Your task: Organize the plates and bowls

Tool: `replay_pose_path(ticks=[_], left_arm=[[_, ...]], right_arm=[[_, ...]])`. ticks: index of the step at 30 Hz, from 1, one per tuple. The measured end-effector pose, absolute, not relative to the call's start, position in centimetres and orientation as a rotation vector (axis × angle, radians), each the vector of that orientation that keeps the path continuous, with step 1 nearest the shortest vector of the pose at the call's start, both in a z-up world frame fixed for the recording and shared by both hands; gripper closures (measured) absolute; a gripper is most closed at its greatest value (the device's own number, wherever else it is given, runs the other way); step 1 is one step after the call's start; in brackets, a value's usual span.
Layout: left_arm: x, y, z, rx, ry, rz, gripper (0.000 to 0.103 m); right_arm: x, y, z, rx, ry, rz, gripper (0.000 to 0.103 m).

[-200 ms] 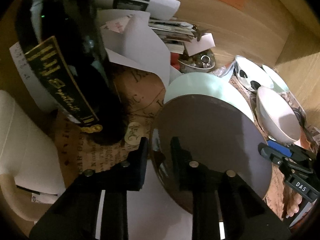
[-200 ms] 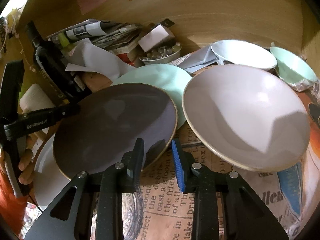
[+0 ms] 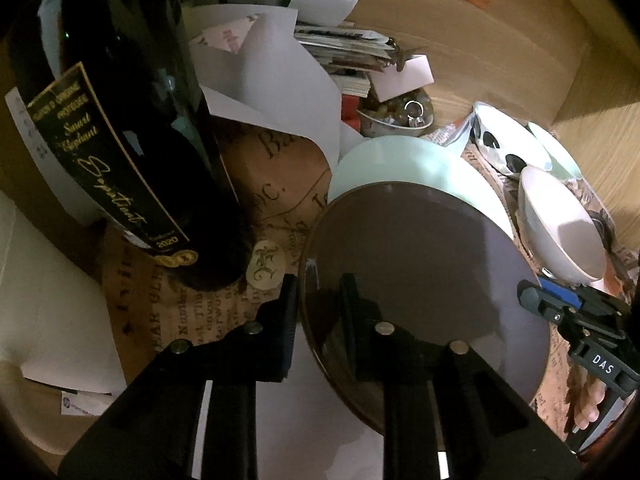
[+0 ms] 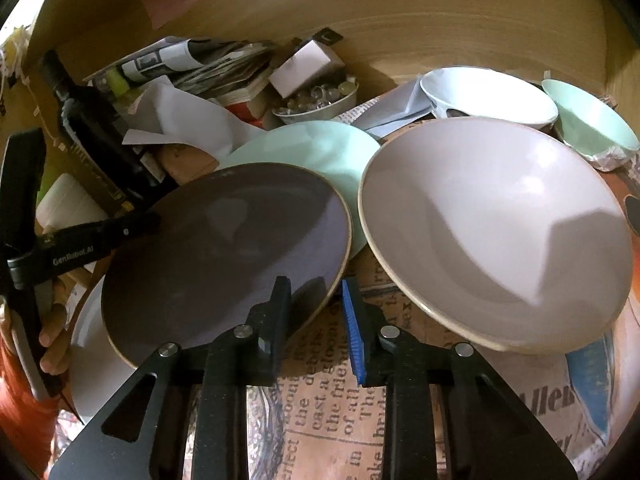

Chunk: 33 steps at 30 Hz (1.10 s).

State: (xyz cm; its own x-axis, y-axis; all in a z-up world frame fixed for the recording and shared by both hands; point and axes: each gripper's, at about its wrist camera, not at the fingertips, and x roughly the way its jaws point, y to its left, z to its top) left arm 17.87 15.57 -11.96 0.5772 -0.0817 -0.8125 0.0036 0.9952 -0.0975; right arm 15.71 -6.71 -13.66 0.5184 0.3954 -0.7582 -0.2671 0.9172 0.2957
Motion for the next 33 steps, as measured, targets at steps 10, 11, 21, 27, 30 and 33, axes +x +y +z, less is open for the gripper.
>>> replay_pose_path(ticks=[10, 11, 21, 27, 30, 33], left_arm=[[17.6, 15.2, -11.9, -0.069, 0.955, -0.047, 0.083], [17.4, 15.1, -11.9, -0.066, 0.954, -0.047, 0.083], [14.9, 14.2, -11.6, -0.076, 0.934, -0.035, 0.083], [13.2, 13.6, -11.7, -0.091, 0.896, 0.017, 0.083], [12.2, 13.5, -11.6, -0.122, 0.884, 0.023, 0.083], [11.2, 13.1, -11.3, -0.12, 0.875, 0.029, 0.083]], right_arm=[[15.3, -6.7, -13.4, 0.133, 0.943, 0.383, 0.079], [15.3, -6.7, -13.4, 0.133, 0.941, 0.383, 0.079], [14.5, -7.4, -13.0, 0.139, 0.934, 0.394, 0.079], [13.4, -7.6, -12.7, 0.138, 0.929, 0.414, 0.079], [12.8, -8.0, -12.4, 0.149, 0.923, 0.426, 0.079], [12.2, -8.2, -12.0, 0.146, 0.909, 0.431, 0.079]])
